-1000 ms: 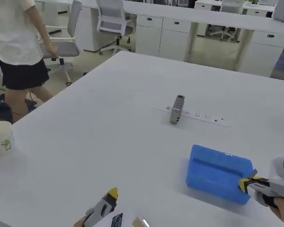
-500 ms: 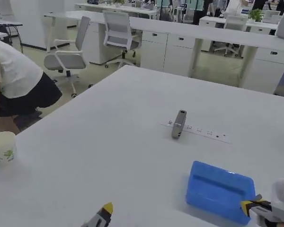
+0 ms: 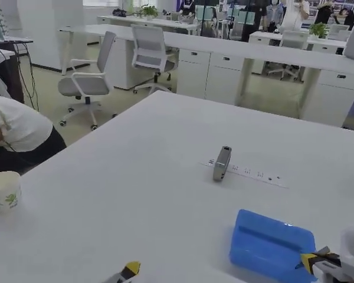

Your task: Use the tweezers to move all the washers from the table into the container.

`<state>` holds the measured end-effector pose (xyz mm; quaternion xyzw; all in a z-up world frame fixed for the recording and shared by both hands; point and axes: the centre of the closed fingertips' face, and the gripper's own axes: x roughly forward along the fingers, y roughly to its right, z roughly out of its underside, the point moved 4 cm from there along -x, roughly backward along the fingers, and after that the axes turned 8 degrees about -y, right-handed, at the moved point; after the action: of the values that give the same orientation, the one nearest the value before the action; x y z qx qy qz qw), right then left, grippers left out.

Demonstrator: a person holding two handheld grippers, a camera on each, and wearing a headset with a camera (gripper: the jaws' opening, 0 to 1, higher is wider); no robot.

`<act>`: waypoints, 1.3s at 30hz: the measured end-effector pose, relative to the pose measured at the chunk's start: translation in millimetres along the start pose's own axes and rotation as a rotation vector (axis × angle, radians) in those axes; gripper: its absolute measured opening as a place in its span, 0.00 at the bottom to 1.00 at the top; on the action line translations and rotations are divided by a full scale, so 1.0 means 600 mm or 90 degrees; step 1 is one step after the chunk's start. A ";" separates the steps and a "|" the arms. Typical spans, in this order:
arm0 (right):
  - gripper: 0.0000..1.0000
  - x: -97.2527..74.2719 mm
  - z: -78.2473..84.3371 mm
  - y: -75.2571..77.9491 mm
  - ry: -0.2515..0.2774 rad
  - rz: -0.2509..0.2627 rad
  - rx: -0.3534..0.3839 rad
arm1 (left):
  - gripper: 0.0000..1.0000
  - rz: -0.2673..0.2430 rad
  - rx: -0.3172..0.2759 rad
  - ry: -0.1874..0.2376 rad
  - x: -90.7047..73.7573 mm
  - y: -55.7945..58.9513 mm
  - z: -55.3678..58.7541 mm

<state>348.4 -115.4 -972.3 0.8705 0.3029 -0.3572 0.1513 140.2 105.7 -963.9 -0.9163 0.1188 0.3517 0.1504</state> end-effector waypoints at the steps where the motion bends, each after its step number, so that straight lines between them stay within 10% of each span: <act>1: 0.03 -0.007 -0.009 0.001 0.013 -0.001 0.002 | 0.85 0.005 -0.005 0.006 -0.002 -0.001 -0.004; 10: 0.03 -0.090 -0.062 -0.053 0.101 -0.034 -0.032 | 0.76 0.054 -0.007 0.068 -0.030 0.002 -0.078; 19: 0.03 -0.174 -0.059 -0.136 0.112 -0.158 -0.061 | 0.64 0.126 0.029 0.144 -0.070 0.020 -0.167; 24: 0.03 -0.213 -0.046 -0.170 0.098 -0.225 -0.080 | 0.53 0.208 0.056 0.170 -0.083 0.046 -0.202; 29: 0.03 -0.242 -0.031 -0.206 0.072 -0.261 -0.173 | 0.41 0.414 0.000 0.185 -0.101 0.093 -0.234; 39: 0.03 -0.255 -0.009 -0.244 0.020 -0.343 -0.257 | 0.17 0.521 0.100 0.217 -0.122 0.124 -0.250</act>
<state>172.3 -63.9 -866.2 0.7172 0.5888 -0.3037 0.2160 154.7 -9.3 -822.3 -0.8247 0.5205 0.2166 0.0462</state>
